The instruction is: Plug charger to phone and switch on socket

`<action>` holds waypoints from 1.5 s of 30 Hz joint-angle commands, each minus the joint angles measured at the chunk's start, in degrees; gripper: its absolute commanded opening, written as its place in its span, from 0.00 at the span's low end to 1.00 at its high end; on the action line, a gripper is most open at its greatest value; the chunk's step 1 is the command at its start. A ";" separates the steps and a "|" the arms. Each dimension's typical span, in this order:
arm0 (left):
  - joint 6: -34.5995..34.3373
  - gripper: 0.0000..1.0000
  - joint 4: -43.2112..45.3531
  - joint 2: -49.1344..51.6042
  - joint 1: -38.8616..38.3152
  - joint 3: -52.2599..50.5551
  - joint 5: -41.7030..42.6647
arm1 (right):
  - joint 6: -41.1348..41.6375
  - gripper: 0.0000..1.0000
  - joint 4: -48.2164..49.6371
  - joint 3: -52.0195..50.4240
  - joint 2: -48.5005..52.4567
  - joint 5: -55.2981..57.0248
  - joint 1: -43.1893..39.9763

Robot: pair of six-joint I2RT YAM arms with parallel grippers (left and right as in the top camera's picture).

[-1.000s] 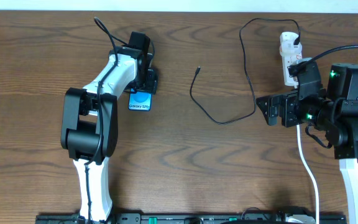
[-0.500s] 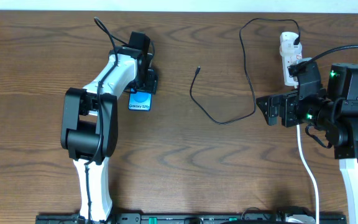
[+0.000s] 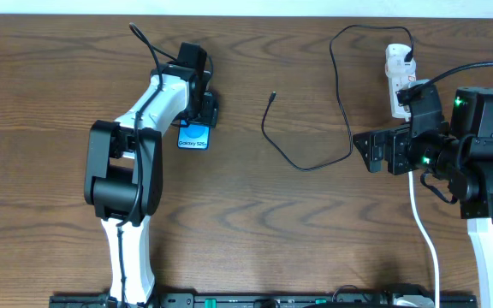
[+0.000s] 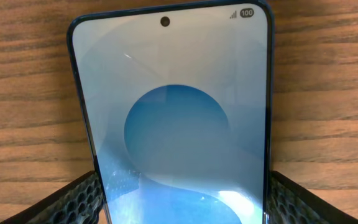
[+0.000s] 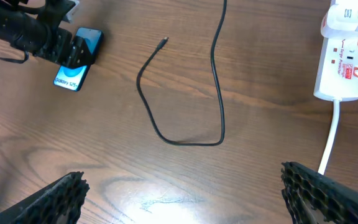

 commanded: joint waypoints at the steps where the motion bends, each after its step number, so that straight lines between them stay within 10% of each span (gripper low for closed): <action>1: -1.81 0.81 -0.04 2.03 0.07 -0.55 -0.72 | -0.81 0.99 -0.11 0.98 0.09 -0.33 0.33; 38: -3.54 0.59 -2.23 -2.89 0.09 0.00 -0.74 | -0.81 0.99 -0.07 0.98 0.09 -0.33 0.33; 45: -3.52 0.30 -2.23 -4.17 0.09 0.02 -0.74 | -0.81 0.99 -0.07 0.98 0.09 -0.33 0.33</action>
